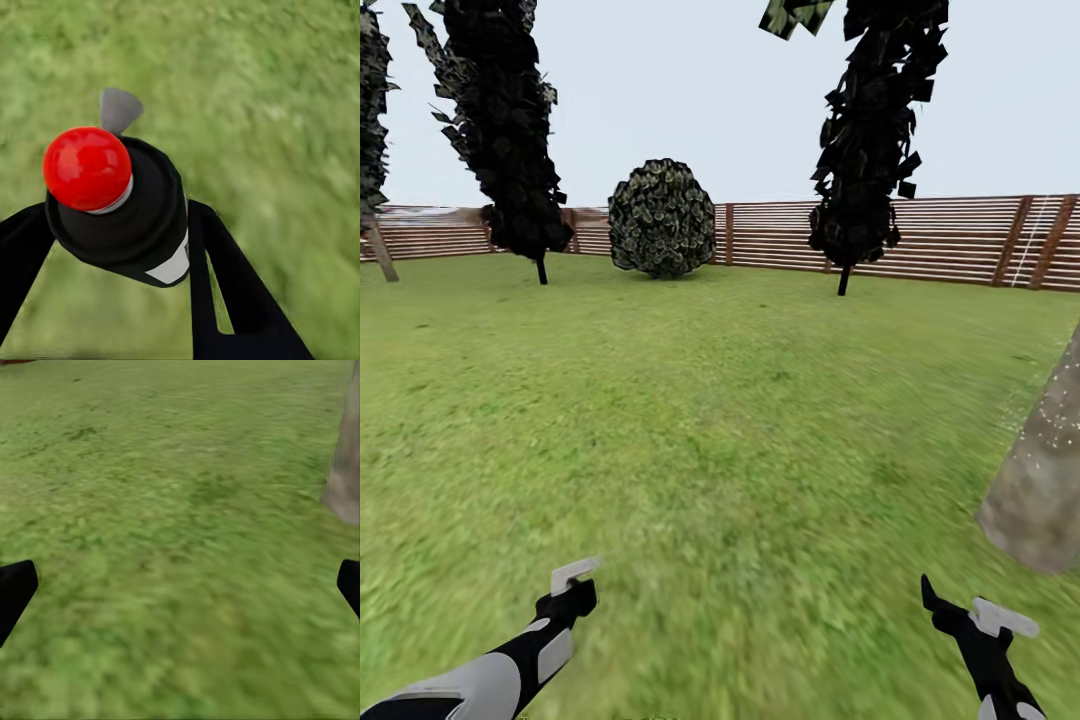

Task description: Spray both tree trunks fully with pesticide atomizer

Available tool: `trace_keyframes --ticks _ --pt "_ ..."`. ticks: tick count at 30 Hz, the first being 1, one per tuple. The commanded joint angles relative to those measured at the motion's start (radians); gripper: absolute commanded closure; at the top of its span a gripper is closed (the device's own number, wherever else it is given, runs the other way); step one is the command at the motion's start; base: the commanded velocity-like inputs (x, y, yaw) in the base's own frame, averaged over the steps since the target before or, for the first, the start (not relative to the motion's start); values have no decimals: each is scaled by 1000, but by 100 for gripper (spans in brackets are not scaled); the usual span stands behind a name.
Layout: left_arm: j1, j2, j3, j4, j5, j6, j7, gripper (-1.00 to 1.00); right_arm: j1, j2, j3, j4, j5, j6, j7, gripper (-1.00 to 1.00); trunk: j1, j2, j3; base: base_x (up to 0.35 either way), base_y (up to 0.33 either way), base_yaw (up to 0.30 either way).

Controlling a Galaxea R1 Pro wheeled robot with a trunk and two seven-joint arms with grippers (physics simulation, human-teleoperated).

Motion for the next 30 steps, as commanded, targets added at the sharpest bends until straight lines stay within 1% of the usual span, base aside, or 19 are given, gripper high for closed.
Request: trace_keyframes --ticks 1,3,4,5,6,8,10,11,12,15,17,21,22,24,26,28,30 --pt "0 0 0 0 0 0 0 100 0 0 0 0 0 -6 -2 -100 0 0 0 0 0 288" --pt "0 0 0 0 0 0 0 100 0 1 1 2 0 -41 -3 -100 0 0 0 0 0 289" --pt "0 0 0 0 0 0 0 100 0 1 1 6 0 -83 -3 -100 0 0 0 0 0 290" --pt "0 0 0 0 0 0 0 100 0 9 1 11 1 -183 -3 -100 0 0 0 0 0 291" --pt "0 0 0 0 0 0 0 100 0 28 1 14 0 -320 -3 -100 0 0 0 0 0 291" --pt "0 0 -1 0 0 0 0 100 0 52 -1 18 -3 -492 -2 -100 0 0 1 0 0 277" --pt "0 0 -1 0 0 0 0 100 0 60 -2 38 -4 -547 0 -100 0 0 2 0 0 233" --pt "0 0 -1 0 0 0 0 100 0 61 -3 65 -5 -560 0 -100 0 0 3 0 0 154" --pt "0 0 -1 0 0 0 0 100 0 60 -4 120 -5 -572 0 -100 0 0 3 0 0 79" --pt "0 0 -1 0 0 0 0 100 0 56 -4 227 -6 -572 0 -100 0 0 3 0 0 35" --pt "0 0 -1 0 0 0 0 100 0 55 -4 276 -6 -572 0 -100 0 0 3 0 0 10" --pt "0 0 -1 0 0 0 0 100 0 55 -3 300 -6 -572 0 -100 0 0 3 0 0 2" --pt "0 0 -1 0 0 0 0 100 0 58 -2 310 -6 -572 0 -100 0 0 3 0 0 0" --pt "0 0 -1 0 0 0 0 100 0 62 -2 367 -5 -572 0 -100 0 0 3 0 0 0" --pt "0 0 -1 0 0 0 0 100 0 64 -1 470 -5 -572 0 -100 0 0 3 0 0 0" --pt "0 0 -1 0 0 0 0 100 0 64 -1 501 -5 -572 0 -100 0 0 3 0 0 0" --pt "0 -1 -1 0 0 0 0 100 0 61 -1 512 -5 -572 0 -100 0 0 3 0 0 0"
